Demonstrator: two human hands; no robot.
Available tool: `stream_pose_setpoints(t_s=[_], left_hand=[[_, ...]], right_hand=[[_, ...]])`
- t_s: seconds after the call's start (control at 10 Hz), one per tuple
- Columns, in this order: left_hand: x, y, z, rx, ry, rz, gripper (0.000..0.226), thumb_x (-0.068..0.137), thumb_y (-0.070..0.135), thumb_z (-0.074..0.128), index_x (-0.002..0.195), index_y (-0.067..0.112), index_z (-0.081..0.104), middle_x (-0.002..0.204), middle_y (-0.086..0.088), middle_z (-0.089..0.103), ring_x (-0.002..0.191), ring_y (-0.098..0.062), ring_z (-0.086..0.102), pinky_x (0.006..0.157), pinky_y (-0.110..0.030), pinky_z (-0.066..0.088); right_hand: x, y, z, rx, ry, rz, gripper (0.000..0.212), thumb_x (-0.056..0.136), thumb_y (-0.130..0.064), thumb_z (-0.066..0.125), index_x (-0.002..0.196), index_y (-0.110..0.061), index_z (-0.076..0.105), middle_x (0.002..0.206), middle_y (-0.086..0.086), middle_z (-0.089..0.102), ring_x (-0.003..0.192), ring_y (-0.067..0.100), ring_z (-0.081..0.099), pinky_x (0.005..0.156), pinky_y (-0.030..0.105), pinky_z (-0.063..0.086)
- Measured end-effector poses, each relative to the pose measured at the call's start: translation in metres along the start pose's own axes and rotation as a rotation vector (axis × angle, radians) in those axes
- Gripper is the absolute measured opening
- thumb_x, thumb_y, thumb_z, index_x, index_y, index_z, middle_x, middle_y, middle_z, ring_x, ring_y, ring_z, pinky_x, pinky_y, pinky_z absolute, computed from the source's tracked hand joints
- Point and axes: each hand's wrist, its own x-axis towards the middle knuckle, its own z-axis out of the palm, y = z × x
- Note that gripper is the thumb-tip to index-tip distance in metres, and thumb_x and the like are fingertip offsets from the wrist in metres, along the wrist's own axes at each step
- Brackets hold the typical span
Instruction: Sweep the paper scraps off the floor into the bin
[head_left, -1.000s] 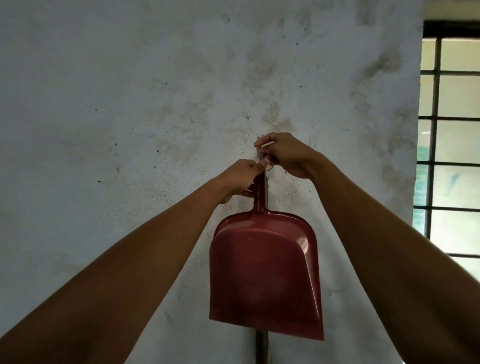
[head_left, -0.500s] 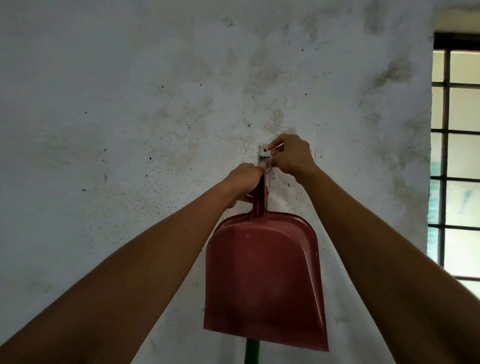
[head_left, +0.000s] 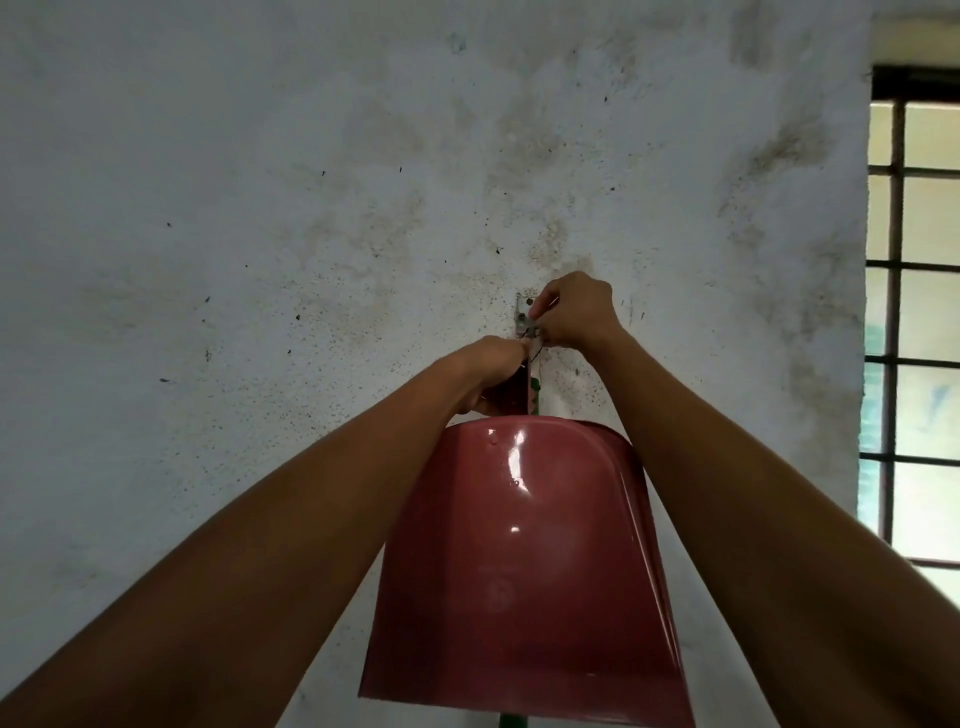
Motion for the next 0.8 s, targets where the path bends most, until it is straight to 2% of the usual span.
stream_pose_setpoints(t_s=[0.1, 0.2, 0.3, 0.4, 0.5, 0.6, 0.7, 0.8], left_hand=[[-0.002, -0.003, 0.001, 0.021, 0.0, -0.022, 0.057, 0.108, 0.057, 0.046, 0.114, 0.005, 0.067, 0.105, -0.016, 0.079, 0.09, -0.028, 0.077, 0.082, -0.041, 0.065], [0.002, -0.011, 0.005, 0.107, 0.064, -0.005, 0.072, 0.098, 0.071, 0.051, 0.116, 0.002, 0.066, 0.108, -0.019, 0.077, 0.096, -0.035, 0.077, 0.086, -0.049, 0.065], [0.002, -0.02, 0.009, 0.371, 0.21, 0.07, 0.072, 0.097, 0.07, 0.054, 0.117, 0.003, 0.067, 0.107, -0.015, 0.073, 0.094, -0.029, 0.072, 0.086, -0.042, 0.062], [-0.008, -0.028, 0.01, 0.444, 0.249, 0.119, 0.057, 0.101, 0.059, 0.059, 0.113, 0.005, 0.07, 0.097, -0.011, 0.069, 0.085, -0.027, 0.065, 0.077, -0.035, 0.053], [-0.019, -0.034, 0.012, 0.497, 0.253, 0.143, 0.039, 0.104, 0.044, 0.062, 0.114, 0.008, 0.074, 0.104, -0.013, 0.072, 0.097, -0.031, 0.068, 0.085, -0.037, 0.052], [-0.031, -0.039, 0.015, 0.526, 0.292, 0.174, 0.028, 0.103, 0.035, 0.066, 0.115, 0.011, 0.074, 0.112, -0.012, 0.074, 0.101, -0.03, 0.069, 0.085, -0.035, 0.052], [-0.035, -0.05, 0.016, 0.473, 0.329, 0.159, 0.026, 0.101, 0.034, 0.068, 0.119, 0.016, 0.073, 0.115, -0.008, 0.074, 0.104, -0.027, 0.069, 0.091, -0.035, 0.054], [-0.042, -0.058, 0.015, 0.398, 0.43, 0.201, 0.026, 0.101, 0.031, 0.066, 0.124, 0.019, 0.069, 0.118, -0.005, 0.074, 0.104, -0.023, 0.069, 0.093, -0.034, 0.056]], right_hand=[[-0.005, 0.004, 0.0, 0.027, -0.009, 0.037, 0.023, 0.082, 0.006, 0.073, 0.093, -0.011, 0.084, 0.099, 0.005, 0.08, 0.088, 0.011, 0.071, 0.063, 0.004, 0.047], [-0.013, 0.007, -0.001, 0.059, -0.008, 0.039, 0.025, 0.082, 0.006, 0.072, 0.095, -0.012, 0.084, 0.099, 0.005, 0.08, 0.089, 0.014, 0.074, 0.064, 0.008, 0.05], [-0.026, 0.008, 0.0, 0.086, -0.019, 0.027, 0.03, 0.081, 0.008, 0.071, 0.103, -0.009, 0.081, 0.106, 0.005, 0.078, 0.1, 0.019, 0.074, 0.085, 0.023, 0.058], [-0.04, 0.009, 0.001, 0.087, -0.032, 0.019, 0.032, 0.08, 0.004, 0.072, 0.109, -0.009, 0.078, 0.112, 0.006, 0.076, 0.106, 0.021, 0.071, 0.099, 0.032, 0.057], [-0.054, 0.016, 0.003, 0.079, -0.092, 0.034, 0.032, 0.079, 0.003, 0.074, 0.109, -0.008, 0.078, 0.112, 0.009, 0.077, 0.104, 0.024, 0.073, 0.098, 0.037, 0.058], [-0.073, 0.024, 0.008, 0.087, -0.191, 0.076, 0.035, 0.08, -0.003, 0.081, 0.113, -0.009, 0.076, 0.113, 0.009, 0.076, 0.1, 0.024, 0.074, 0.097, 0.038, 0.059], [-0.09, 0.037, 0.017, 0.029, -0.238, 0.064, 0.035, 0.081, -0.011, 0.085, 0.114, -0.013, 0.075, 0.114, 0.006, 0.075, 0.104, 0.021, 0.072, 0.101, 0.03, 0.051], [-0.106, 0.049, 0.022, 0.04, -0.221, 0.092, 0.031, 0.084, -0.01, 0.081, 0.114, -0.015, 0.075, 0.111, 0.004, 0.076, 0.103, 0.017, 0.071, 0.084, 0.014, 0.042]])
